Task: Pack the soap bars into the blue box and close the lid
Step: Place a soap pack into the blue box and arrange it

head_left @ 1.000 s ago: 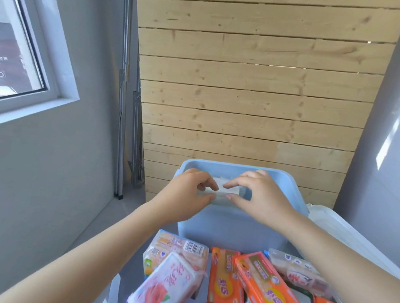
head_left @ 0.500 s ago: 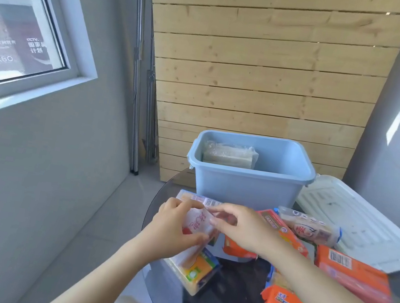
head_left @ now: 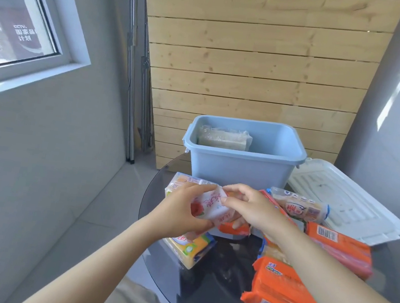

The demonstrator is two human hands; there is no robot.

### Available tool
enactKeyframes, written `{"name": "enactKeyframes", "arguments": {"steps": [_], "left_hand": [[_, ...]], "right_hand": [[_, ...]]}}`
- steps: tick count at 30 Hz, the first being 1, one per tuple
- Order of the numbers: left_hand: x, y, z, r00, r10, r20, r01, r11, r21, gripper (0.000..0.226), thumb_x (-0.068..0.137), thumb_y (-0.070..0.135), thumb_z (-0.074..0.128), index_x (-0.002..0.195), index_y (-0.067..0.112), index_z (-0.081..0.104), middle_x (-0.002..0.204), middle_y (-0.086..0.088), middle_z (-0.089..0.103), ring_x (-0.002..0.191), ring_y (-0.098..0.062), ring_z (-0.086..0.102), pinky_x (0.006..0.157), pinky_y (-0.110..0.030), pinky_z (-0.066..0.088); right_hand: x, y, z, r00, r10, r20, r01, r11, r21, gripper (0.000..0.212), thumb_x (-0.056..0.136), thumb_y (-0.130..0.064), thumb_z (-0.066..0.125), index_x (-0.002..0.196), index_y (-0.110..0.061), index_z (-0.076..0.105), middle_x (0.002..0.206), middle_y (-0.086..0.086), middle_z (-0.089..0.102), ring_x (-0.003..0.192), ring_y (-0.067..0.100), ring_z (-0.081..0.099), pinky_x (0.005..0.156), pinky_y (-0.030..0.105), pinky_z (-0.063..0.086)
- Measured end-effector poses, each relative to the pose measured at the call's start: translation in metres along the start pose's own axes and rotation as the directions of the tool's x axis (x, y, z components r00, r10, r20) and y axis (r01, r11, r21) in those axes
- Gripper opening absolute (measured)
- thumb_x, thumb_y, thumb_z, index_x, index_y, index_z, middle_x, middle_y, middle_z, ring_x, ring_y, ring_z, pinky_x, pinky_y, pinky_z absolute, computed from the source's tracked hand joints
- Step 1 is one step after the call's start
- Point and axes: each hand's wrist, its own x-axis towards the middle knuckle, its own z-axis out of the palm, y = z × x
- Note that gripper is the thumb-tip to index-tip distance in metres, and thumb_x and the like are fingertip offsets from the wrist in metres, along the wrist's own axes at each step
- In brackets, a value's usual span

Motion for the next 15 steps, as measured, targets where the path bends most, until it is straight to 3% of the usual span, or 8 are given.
{"name": "enactKeyframes", "arguments": {"steps": [3,5,7,11,13,15], "left_hand": [[0.011,0.016,0.008,0.995,0.067,0.075,-0.067,0.998,-0.002,0.079,0.068,0.029,0.074,0.139,0.035,0.039,0.128,0.015,0.050,0.117,-0.001,0.046,0.086,-0.007,0.034],[0.022,0.029,0.013,0.986,0.125,0.114,-0.126,0.992,-0.001,0.078,0.069,0.029,0.074,0.139,0.034,0.039,0.127,0.018,0.049,0.114,0.003,0.047,0.084,-0.001,0.034],[0.036,0.041,0.018,0.976,0.163,0.143,-0.162,0.987,-0.019,0.075,0.069,0.028,0.074,0.136,0.035,0.042,0.126,0.018,0.051,0.111,0.006,0.049,0.087,-0.004,0.037],[0.061,0.053,0.027,0.976,0.171,0.133,-0.157,0.981,-0.113,0.065,0.066,0.028,0.080,0.124,0.038,0.053,0.122,0.018,0.054,0.103,0.017,0.049,0.088,-0.003,0.039],[0.069,0.051,0.036,0.990,0.132,0.053,-0.126,0.986,-0.109,0.058,0.067,0.032,0.080,0.120,0.035,0.057,0.123,0.013,0.055,0.110,0.005,0.050,0.095,-0.017,0.040],[0.074,0.048,0.049,0.998,0.058,0.002,-0.058,0.993,-0.100,0.058,0.066,0.038,0.080,0.120,0.030,0.058,0.124,0.007,0.055,0.113,-0.007,0.052,0.091,-0.023,0.040]], "right_hand": [[-0.015,0.001,-0.022,0.999,0.037,-0.016,-0.037,0.999,0.001,0.045,0.083,-0.039,0.062,0.125,-0.035,0.047,0.104,-0.008,0.060,0.060,0.021,0.067,0.057,0.026,0.053],[-0.024,0.004,-0.037,0.998,0.054,-0.045,-0.054,0.999,0.000,0.042,0.084,-0.037,0.061,0.125,-0.036,0.049,0.109,-0.006,0.059,0.056,0.019,0.065,0.053,0.022,0.050],[-0.029,0.009,-0.050,0.990,0.081,-0.111,-0.074,0.995,0.065,0.034,0.084,-0.032,0.061,0.118,-0.032,0.055,0.098,-0.003,0.062,0.050,0.016,0.060,0.053,0.027,0.051],[-0.036,0.020,-0.070,0.959,0.161,-0.234,-0.082,0.945,0.316,0.031,0.084,-0.021,0.062,0.114,-0.016,0.056,0.091,0.009,0.065,0.062,0.022,0.062,0.049,0.029,0.049],[-0.037,0.025,-0.071,0.946,0.188,-0.264,-0.059,0.901,0.430,0.031,0.086,-0.014,0.060,0.115,-0.007,0.053,0.086,0.009,0.064,0.060,0.019,0.061,0.043,0.027,0.047],[-0.038,0.030,-0.071,0.922,0.225,-0.316,-0.048,0.874,0.484,0.034,0.087,-0.013,0.059,0.117,-0.005,0.048,0.091,0.011,0.062,0.063,0.019,0.059,0.042,0.026,0.046]]}}
